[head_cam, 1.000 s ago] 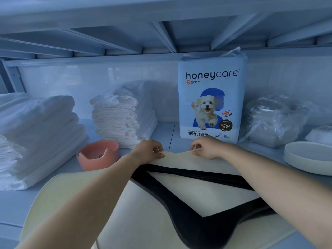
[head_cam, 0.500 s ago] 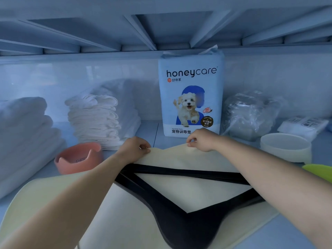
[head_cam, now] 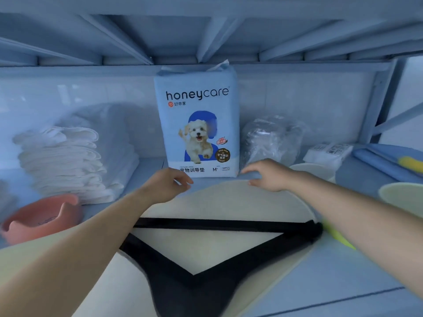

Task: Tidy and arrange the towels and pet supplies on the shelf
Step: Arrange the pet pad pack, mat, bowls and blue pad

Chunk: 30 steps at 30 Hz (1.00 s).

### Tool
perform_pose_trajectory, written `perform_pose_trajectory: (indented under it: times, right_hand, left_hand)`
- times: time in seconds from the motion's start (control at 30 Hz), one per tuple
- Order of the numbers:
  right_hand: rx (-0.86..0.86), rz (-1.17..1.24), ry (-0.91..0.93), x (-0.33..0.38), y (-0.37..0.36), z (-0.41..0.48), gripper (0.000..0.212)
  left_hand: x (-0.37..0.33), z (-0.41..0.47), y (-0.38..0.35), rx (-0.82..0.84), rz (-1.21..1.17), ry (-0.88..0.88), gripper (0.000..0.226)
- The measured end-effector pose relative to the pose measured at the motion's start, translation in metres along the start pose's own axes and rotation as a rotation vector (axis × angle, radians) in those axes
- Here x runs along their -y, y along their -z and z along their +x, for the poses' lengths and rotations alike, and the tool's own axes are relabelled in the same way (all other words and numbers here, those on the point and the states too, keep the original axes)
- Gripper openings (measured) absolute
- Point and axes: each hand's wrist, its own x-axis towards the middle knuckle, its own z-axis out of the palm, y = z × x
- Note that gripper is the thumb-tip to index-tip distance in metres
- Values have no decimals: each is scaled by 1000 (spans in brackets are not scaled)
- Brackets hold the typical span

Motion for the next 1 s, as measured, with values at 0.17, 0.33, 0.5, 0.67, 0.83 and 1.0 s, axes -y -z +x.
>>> perform_pose_trajectory:
  times: [0.17,0.33,0.5,0.67,0.83,1.0]
  right_hand:
    - [-37,-65,-50,-50,29,-48,44]
    - [74,-97,-187,-99,27,-76,59]
    - [43,-46,-178,-127,29,-84,36]
    - [13,-36,-206,-160,41,-102,31]
    - [-39,-111,-197,-183,47,-118,28]
    - [-98,90,-21,-165,43,-129,40]
  left_hand:
    - [-70,20,-27,73,-40,-169,10]
    - [-131,36,-59,131,-52,-246,9]
    - [-174,47,-93,207,35,-285,12]
    - [-202,52,-118,253,127,-282,21]
    - [-210,54,-135,244,288,-156,46]
    - [-211,53,-150,447,355,65,77]
